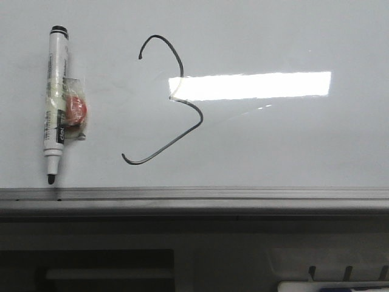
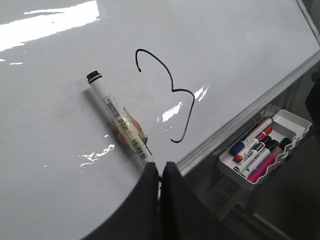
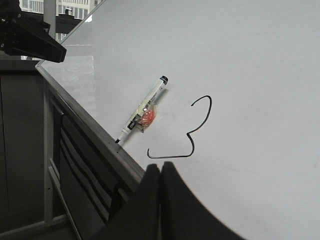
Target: Write number 3 on whiteboard
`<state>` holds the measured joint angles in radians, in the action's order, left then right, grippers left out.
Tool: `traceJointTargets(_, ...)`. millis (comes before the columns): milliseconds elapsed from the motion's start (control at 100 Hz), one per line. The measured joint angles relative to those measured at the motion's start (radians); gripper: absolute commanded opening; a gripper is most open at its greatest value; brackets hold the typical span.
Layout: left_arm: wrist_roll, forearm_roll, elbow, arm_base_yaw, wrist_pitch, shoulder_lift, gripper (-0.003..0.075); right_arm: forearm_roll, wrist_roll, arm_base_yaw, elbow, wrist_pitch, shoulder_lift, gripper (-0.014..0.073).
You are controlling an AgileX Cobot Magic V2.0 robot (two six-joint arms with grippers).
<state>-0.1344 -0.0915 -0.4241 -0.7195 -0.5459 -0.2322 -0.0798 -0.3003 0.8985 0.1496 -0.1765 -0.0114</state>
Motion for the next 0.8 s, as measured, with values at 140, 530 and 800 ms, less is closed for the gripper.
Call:
traceJointTargets(140,0.0,0.001,0.0,0.0,0.012,0.0,-0.0021,0.0,0.0,0.0,0.0,0.0,0.0,-0.0061)
traceJointTargets(530,0.0,0.084,0.0,0.089,0.123,0.007,-0.002,0.0,0.0,0.0,0.0,0.0,0.0,-0.0061)
traceJointTargets(800,0.0,0.092,0.026,0.39,0.136,0.057,-0.002,0.0,0.0,0.0,0.0,0.001,0.0,-0.0061)
